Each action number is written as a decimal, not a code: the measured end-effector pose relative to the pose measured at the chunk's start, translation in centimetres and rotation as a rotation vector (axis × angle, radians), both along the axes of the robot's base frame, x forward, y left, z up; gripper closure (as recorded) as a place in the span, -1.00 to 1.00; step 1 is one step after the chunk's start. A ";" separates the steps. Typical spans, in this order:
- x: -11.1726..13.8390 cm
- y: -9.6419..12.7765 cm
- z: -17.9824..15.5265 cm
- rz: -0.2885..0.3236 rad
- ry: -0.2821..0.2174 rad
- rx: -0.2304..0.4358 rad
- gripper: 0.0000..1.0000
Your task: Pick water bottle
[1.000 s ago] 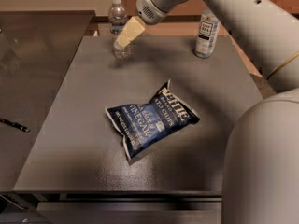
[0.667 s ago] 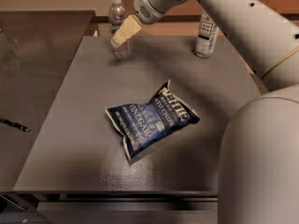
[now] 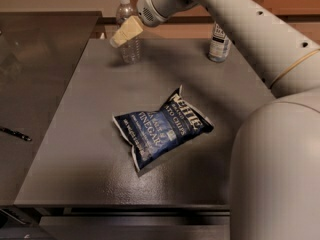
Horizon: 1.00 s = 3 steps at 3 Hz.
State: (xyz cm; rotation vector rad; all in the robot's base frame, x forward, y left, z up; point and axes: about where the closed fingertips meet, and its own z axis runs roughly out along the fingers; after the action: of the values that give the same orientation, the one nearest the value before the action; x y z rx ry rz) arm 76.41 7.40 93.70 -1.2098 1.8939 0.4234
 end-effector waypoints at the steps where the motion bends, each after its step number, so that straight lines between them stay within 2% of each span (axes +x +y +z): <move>1: 0.7 1.2 -0.2 0.028 0.000 0.031 -0.67; 2: 1.3 1.7 -0.2 0.038 0.012 0.040 -0.21; 3: 1.6 1.2 0.0 0.025 0.021 0.045 0.25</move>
Offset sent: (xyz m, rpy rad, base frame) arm 0.0231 0.0162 0.0048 0.0514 0.0198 0.0421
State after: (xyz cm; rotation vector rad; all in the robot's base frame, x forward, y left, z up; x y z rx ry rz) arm 77.97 8.57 93.72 -1.2051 1.8783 0.4916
